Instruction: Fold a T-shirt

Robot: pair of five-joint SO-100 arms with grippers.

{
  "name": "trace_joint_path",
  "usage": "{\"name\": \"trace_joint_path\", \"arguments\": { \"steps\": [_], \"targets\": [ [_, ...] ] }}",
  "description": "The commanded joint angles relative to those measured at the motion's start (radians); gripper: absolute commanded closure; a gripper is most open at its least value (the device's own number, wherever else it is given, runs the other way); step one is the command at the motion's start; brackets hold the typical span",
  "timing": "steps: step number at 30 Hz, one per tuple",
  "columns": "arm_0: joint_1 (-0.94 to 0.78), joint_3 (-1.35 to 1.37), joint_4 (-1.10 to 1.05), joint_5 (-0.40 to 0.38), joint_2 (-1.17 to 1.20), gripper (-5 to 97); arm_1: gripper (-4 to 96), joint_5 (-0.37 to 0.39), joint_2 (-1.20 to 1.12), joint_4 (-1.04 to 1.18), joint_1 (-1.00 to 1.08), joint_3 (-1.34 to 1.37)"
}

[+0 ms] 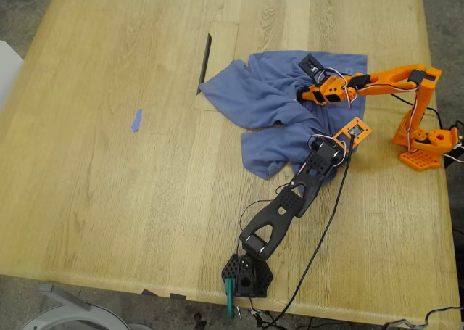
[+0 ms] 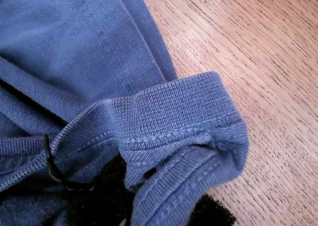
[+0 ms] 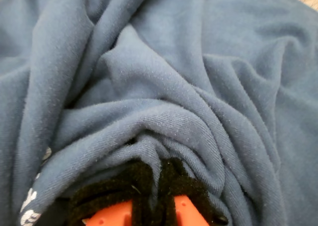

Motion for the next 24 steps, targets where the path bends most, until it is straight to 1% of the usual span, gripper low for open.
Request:
{"name": "trace_joint_path", "arguments": {
  "steps": [1, 7, 15, 24],
  "targets": [
    [-0.008, -0.026, 0.006, -0.026, -0.002, 92, 91.2, -0.008, 0.094, 0.009, -0.005, -0.060],
    [-0.031, -0.031, 0.000, -0.064, 0.083, 92, 91.2, -0.009, 0.147, 0.025, -0.018, -0.061],
    [-0.095, -0.029, 0.071, -0.063, 0.247, 92, 91.2, -0.012, 0.190, 0.071, -0.054, -0.092],
    [-0.146, -0.028, 0.213, -0.071, 0.437, 92, 91.2, -0.018, 0.275, 0.112, -0.071, -0.092]
  ]
}}
